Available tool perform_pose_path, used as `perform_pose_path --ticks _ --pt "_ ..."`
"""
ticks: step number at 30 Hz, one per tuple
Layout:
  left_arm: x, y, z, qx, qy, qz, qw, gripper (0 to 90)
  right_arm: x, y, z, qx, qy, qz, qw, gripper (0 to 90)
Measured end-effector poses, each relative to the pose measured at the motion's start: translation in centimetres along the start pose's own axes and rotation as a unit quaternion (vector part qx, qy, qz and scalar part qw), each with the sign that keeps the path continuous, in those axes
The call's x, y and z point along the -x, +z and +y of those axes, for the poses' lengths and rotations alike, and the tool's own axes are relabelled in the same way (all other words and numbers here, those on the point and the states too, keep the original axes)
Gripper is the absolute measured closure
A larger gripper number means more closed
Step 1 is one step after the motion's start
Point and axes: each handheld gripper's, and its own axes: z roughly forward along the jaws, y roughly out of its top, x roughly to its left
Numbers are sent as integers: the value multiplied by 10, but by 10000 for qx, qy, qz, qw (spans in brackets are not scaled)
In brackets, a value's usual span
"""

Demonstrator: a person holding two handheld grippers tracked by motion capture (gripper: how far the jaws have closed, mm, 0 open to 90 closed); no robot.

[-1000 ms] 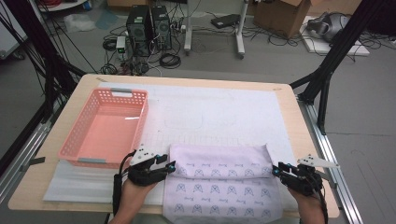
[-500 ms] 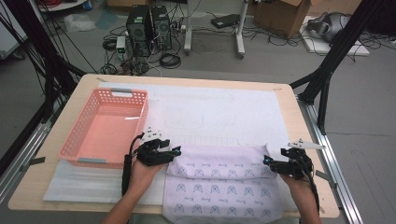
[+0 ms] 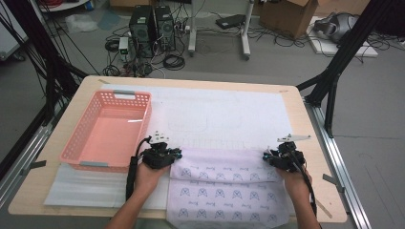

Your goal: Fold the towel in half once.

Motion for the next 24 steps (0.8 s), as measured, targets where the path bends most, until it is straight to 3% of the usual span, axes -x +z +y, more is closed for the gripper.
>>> perform_pose_path --ticks 2,4,11,14,18,24 --pt "1 -4 0 134 -84 -55 9999 851 0 -4 -2 94 -68 -19 9999 858" --pt "2 -10 -1 306 -100 -128 9994 852 0 -12 -5 252 -30 -67 9997 862" --pt "11 -33 -7 793 115 -305 9963 847 -6 -36 -19 696 -46 1 9976 864" --pt "18 -44 -12 895 258 -356 9950 846 -11 -47 -26 856 -25 55 9963 864" --pt "26 -57 -20 1070 275 -451 9929 845 -18 -59 -37 1032 -48 123 9946 864" --pt "39 -71 -34 1087 375 -510 9920 842 -28 -75 -57 1239 47 155 9922 864"
